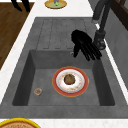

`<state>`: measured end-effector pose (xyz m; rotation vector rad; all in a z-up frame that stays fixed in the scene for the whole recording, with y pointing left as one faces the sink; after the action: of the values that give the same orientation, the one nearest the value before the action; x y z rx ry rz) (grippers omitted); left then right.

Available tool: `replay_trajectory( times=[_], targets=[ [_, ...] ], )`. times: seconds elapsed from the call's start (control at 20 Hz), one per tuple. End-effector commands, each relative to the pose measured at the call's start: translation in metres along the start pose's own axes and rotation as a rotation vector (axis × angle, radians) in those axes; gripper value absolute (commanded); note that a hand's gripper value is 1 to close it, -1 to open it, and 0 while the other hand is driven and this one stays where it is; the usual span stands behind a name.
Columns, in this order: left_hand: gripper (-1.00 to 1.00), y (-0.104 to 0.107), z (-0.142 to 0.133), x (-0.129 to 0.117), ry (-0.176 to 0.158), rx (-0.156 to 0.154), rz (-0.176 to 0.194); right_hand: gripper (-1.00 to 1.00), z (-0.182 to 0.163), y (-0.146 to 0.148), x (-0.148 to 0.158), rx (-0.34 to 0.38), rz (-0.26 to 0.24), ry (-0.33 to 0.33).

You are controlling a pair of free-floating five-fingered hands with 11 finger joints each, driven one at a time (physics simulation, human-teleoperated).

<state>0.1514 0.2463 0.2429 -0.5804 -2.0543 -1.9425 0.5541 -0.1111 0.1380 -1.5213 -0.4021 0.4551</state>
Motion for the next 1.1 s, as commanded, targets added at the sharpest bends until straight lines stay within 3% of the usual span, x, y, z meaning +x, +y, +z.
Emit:
replay_trajectory(
  times=[0.0, 0.2, 0.55, 1.05],
  targets=[
    [0.00, 0.000, 0.000, 0.000, 0.000, 0.000, 0.000, -1.00, -0.002, 0.000, 0.003, -0.004, 0.002, -0.122],
    [0.00, 0.000, 0.000, 0.000, 0.000, 0.000, 0.000, -1.00, -0.010, 0.000, 0.007, 0.020, 0.000, -0.104],
    [0.00, 0.000, 0.000, 0.000, 0.000, 0.000, 0.000, -1.00, -0.006, 0.002, 0.001, 0.043, 0.051, -0.270],
    [0.00, 0.000, 0.000, 0.000, 0.000, 0.000, 0.000, -1.00, 0.001, 0.006, -0.016, 0.091, 0.063, -0.440]
  ],
)
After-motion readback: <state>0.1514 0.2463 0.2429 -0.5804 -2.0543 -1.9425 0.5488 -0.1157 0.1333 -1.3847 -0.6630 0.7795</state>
